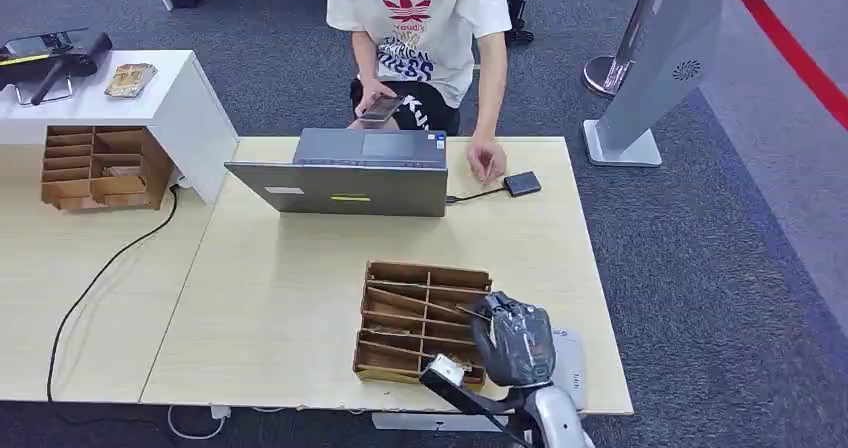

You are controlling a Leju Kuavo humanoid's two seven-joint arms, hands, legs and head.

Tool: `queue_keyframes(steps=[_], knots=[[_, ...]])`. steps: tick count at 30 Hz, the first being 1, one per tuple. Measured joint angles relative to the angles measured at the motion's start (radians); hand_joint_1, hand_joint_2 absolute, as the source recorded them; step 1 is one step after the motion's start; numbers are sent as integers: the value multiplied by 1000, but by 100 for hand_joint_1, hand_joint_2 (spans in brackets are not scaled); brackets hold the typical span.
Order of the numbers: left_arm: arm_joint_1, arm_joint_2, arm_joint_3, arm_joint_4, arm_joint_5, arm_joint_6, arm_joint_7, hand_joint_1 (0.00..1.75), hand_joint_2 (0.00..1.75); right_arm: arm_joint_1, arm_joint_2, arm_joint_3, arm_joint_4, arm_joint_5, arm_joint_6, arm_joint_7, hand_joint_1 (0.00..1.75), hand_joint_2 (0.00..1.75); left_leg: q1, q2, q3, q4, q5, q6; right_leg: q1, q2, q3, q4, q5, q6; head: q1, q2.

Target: Pass the card to the sensor for recognition and then transmit it.

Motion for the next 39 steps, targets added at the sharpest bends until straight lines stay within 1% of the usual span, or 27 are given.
queue_keyframes(steps=[9,11,13,14,16,18,19,22,25,26,28,31,34,36,39], knots=[[0,0,0,0,4,1,0,0,175,7,0,-5,-31,-18,0,-13,175,175,0,0,0,0,0,0,0,0,0,0,0,0,0,0],[0,0,0,0,6,1,0,0,175,9,0,-6,-35,-39,0,-26,175,175,0,0,0,0,0,0,0,0,0,0,0,0,0,0],[0,0,0,0,16,2,-6,0,175,17,3,-9,-61,-146,2,-90,175,175,0,0,0,0,0,0,0,0,0,0,0,0,0,0],[1,0,0,0,22,3,-8,0,175,24,6,-10,-89,-222,6,-131,175,175,0,0,0,0,0,0,0,0,0,0,0,0,0,0],[1,0,0,0,33,5,-11,0,175,37,13,-11,-163,-365,17,-205,175,175,0,0,0,0,0,0,0,0,0,0,0,0,0,0],[1,0,0,0,38,7,-16,0,175,51,22,-15,-249,-471,19,-257,175,175,0,0,0,0,0,0,0,0,-1,0,0,0,0,0],[2,0,0,0,40,8,-16,0,175,57,26,-18,-285,-507,19,-275,175,175,0,0,0,0,0,0,0,0,-1,0,0,0,0,0],[2,-1,-2,0,46,10,-16,0,175,75,42,-34,-393,-667,26,-325,175,175,0,0,-1,0,0,0,0,0,-1,0,0,0,0,0],[2,-2,-4,0,48,10,-15,0,175,96,63,-60,-497,-900,46,-387,175,175,0,0,-1,0,0,0,0,0,-1,0,0,0,0,0],[2,-2,-4,0,50,11,-15,0,175,101,73,-73,-526,-980,61,-397,175,175,0,0,-1,0,0,0,0,0,-1,0,0,0,0,0],[2,-2,-5,0,53,11,-15,0,175,106,84,-93,-562,-1102,94,-404,175,175,0,0,0,0,0,0,0,0,-1,0,0,0,0,0],[2,-2,-7,0,57,13,-15,0,175,116,99,-119,-598,-1219,151,-403,175,175,0,0,-1,0,0,0,0,0,0,0,0,0,0,0],[1,-2,-10,0,67,19,-15,0,175,116,108,-138,-613,-1369,238,-370,175,175,0,0,0,0,0,0,0,0,-1,0,0,0,0,0],[1,-2,-10,0,74,21,-15,0,175,115,109,-146,-613,-1413,271,-362,175,175,0,0,0,0,0,0,0,0,-1,0,0,0,0,0],[1,-2,-10,0,85,24,-16,0,175,112,111,-157,-610,-1426,276,-364,175,175,0,0,-1,0,0,0,0,0,-1,0,0,0,0,0]])
